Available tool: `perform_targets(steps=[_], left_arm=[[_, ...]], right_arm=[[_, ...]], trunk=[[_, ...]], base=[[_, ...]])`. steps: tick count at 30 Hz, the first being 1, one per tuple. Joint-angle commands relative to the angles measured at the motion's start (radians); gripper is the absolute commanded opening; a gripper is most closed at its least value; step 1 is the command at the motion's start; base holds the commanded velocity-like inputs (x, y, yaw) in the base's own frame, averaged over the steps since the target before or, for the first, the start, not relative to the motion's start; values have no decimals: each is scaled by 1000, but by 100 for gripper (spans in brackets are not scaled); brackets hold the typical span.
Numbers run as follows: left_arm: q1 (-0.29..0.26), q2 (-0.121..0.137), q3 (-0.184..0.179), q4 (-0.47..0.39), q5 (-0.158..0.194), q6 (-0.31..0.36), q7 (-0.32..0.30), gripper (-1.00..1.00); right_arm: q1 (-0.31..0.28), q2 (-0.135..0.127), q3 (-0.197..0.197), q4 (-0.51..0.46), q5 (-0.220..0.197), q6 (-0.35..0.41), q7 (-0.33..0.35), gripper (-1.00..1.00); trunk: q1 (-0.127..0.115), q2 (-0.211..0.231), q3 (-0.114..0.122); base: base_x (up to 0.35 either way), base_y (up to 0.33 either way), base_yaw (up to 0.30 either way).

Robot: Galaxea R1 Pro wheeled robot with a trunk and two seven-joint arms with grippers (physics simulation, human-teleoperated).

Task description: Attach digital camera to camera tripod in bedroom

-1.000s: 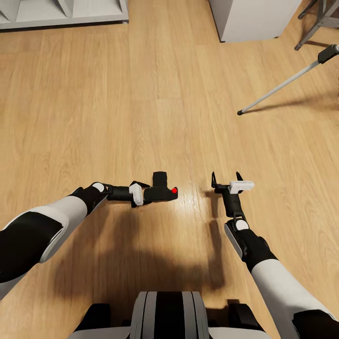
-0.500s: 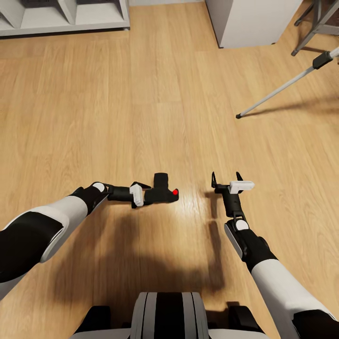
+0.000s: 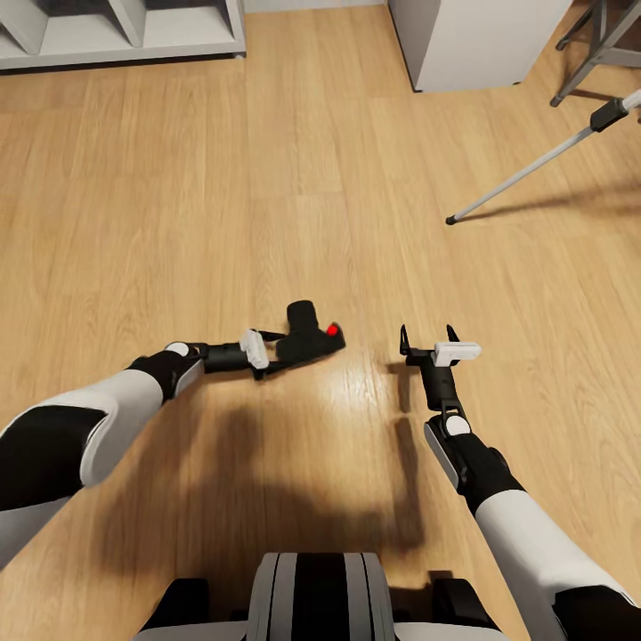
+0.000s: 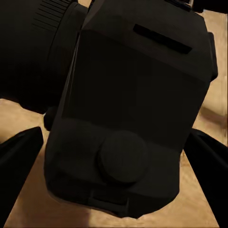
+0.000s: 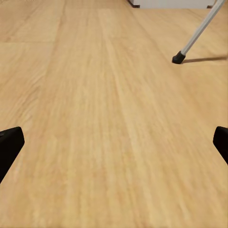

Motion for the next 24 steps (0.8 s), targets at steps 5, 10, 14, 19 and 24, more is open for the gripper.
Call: perform_targets(steps=[5, 10, 14, 19, 24], left_arm=[[-1, 10, 166, -3, -2, 122, -154, -100], [-1, 42, 338, -63, -2, 339, -298, -100], [0, 52, 476, -154, -2, 445, -353, -100], [0, 57, 581, -246, -2, 593, -382, -100], [3, 70, 609, -336, -3, 824, -421, -100]], right_arm=[[-1, -1, 6, 1, -5, -2, -7, 100], [-1, -1, 6, 1, -5, -1, -7, 100], [-1, -1, 6, 1, -5, -1, -8, 100], [-1, -1, 6, 1, -5, 0, -9, 100], [-1, -1, 7, 1, -5, 0, -9, 100]], trunk=[[0, 0, 0], [0, 0, 0], [0, 0, 0], [0, 0, 0], [0, 0, 0]], base=[[0, 0, 0], [0, 0, 0], [0, 0, 0], [0, 0, 0], [0, 0, 0]])
